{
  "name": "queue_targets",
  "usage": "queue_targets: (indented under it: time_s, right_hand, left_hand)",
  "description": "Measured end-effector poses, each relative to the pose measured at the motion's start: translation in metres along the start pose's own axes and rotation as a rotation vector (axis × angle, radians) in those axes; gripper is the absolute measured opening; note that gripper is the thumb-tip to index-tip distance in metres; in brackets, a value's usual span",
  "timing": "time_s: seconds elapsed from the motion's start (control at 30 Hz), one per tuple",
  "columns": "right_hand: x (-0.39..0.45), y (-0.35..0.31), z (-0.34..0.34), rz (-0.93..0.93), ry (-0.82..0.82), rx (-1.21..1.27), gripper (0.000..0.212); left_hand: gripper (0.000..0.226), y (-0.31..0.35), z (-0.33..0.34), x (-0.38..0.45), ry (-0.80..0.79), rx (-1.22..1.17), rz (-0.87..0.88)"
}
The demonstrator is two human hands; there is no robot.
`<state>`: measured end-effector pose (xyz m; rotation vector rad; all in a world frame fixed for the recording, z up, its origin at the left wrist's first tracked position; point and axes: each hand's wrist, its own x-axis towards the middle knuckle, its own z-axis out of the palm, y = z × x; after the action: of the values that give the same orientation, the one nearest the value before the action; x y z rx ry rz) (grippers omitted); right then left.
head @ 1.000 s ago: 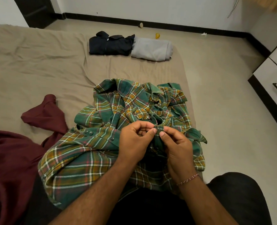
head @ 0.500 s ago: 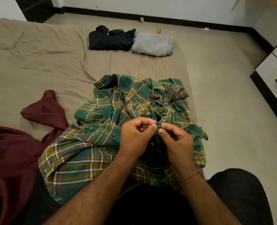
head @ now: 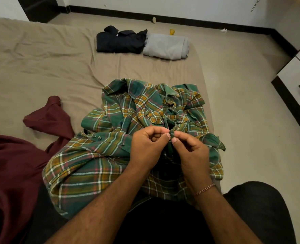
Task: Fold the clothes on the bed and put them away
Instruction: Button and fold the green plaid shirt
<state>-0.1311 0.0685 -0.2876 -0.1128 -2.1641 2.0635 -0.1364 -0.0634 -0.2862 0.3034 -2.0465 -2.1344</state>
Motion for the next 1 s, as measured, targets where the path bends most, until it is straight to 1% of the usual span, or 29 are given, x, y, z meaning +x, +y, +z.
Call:
queue_targets:
  time_s: [0.17, 0.3, 0.4, 0.5, 0.6, 0.77, 0.9, 1.0]
  right_hand:
    - [0.003, 0.0, -0.002, 0.011, -0.021, 0.04, 0.028]
    - [0.01, -0.001, -0.004, -0.012, -0.101, 0.059, 0.021]
    - [0.014, 0.001, -0.004, -0.026, -0.15, 0.076, 0.02]
    - [0.016, 0.005, -0.004, -0.039, -0.166, 0.079, 0.019]
    - [0.017, 0.007, -0.006, -0.064, -0.176, 0.054, 0.018]
    - [0.018, 0.015, -0.006, -0.145, -0.164, -0.092, 0.017]
    - [0.014, 0.016, -0.001, -0.242, -0.091, -0.23, 0.017]
    - [0.009, 0.018, 0.005, -0.354, -0.043, -0.413, 0.013]
  left_hand:
    - [0.006, 0.001, 0.0, -0.001, -0.006, -0.026, -0.023]
    - [0.007, 0.001, 0.0, -0.002, -0.009, -0.072, -0.064]
    - [0.007, 0.001, -0.001, -0.002, -0.002, -0.107, -0.1]
    - [0.008, -0.001, -0.002, 0.0, -0.014, -0.085, -0.13]
    - [0.008, -0.003, -0.003, 0.0, -0.028, -0.035, -0.117]
    - [0.011, -0.004, -0.005, 0.001, -0.064, 0.135, -0.077]
    - [0.016, -0.003, -0.006, 0.001, -0.081, 0.21, -0.025]
    - [0.014, -0.002, -0.002, -0.003, -0.114, 0.246, 0.023]
